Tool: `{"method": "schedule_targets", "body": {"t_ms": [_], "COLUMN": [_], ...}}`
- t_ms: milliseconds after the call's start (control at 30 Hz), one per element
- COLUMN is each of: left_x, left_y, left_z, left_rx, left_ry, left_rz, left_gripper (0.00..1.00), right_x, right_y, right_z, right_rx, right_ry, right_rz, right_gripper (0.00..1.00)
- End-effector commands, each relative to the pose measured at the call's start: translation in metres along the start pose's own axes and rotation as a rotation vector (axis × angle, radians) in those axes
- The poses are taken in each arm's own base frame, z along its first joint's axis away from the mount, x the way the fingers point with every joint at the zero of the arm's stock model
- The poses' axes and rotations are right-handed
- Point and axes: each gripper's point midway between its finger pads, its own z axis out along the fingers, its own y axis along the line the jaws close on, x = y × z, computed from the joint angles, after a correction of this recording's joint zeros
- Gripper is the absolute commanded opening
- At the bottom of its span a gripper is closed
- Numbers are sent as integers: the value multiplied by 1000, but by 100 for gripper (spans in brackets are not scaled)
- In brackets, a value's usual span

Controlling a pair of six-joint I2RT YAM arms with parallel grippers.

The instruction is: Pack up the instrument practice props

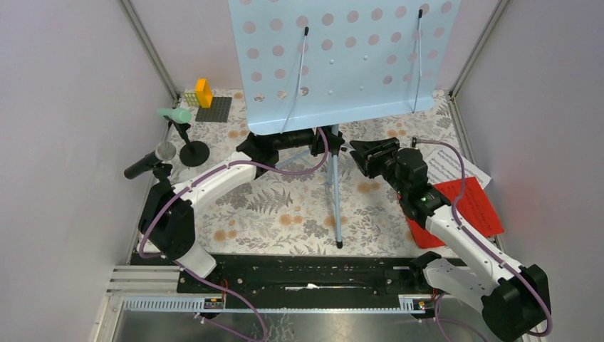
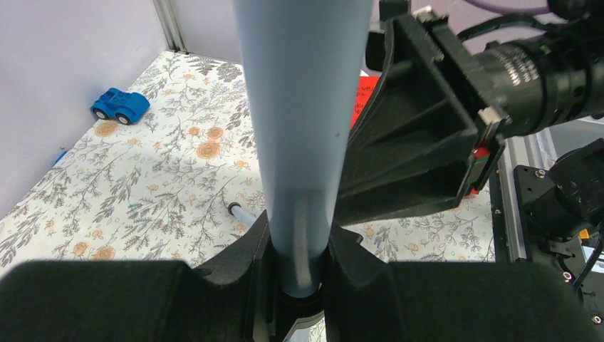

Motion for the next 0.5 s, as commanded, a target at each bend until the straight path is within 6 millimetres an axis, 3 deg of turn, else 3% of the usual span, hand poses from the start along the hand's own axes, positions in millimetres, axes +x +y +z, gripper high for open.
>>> {"method": "schedule_targets", "body": {"t_ms": [0,133,467], "left_x": [47,47,55], "left_y": [-34,-33,-32], "left_z": [-2,0,2], "left_rx": [86,89,89], "left_ry": [149,150,170], "left_rz": [-172,-175,-188], "left_gripper": [0,0,0], "right_x": [8,14,22], "right_y": [5,-1,11], "right_z": [3,6,6], "right_rx": [-64,-59,-109], "right_ry": [52,89,133], "right_rz": [67,74,23], "right_gripper": [46,45,43]}}
